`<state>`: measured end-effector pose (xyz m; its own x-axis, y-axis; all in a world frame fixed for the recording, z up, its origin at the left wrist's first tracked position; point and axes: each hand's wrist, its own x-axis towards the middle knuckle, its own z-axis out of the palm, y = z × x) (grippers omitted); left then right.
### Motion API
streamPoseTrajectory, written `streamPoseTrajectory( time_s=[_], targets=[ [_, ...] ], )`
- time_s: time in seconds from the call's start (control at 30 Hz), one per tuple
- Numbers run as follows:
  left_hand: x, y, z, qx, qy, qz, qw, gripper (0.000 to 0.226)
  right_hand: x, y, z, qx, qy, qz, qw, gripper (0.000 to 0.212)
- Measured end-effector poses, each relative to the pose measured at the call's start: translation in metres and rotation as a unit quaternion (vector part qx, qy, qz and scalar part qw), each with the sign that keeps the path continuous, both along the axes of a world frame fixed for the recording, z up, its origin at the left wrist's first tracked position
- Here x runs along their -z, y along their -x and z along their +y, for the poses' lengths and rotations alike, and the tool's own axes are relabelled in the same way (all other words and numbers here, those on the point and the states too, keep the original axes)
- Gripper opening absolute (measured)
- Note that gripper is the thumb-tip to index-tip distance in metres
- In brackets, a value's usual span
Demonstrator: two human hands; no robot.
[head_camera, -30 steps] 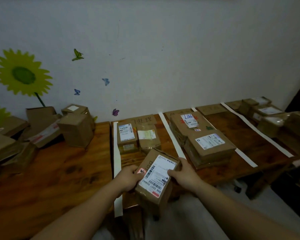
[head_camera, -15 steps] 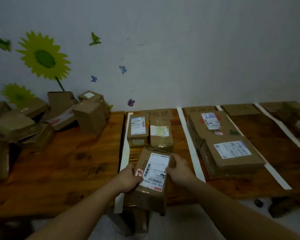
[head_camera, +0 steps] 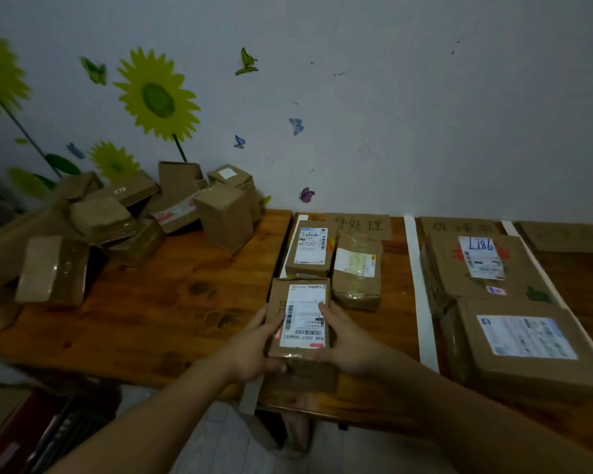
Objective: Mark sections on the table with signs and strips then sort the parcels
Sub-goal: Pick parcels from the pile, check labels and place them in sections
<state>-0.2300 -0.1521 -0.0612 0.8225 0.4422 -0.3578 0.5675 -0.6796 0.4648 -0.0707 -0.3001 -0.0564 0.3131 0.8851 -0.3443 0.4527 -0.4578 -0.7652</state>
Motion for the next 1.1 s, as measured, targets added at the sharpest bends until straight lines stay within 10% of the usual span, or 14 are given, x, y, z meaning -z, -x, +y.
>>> streamPoseTrajectory(
  time_s=[0.43, 1.1],
  targets=[
    [-0.043, 0.010, 0.068, -0.049, -0.042, 0.029, 0.998, 0.084, -0.040, 0.014, 0.070, 0.016, -0.058, -0.177, 0.982, 0.072],
    [-0.105, 0.092, 0.346, -0.148, 0.046, -0.058, 0.986, 0.078, -0.085, 0.079, 0.315, 0.144, -0.057, -0.050, 0.987, 0.055]
  ],
)
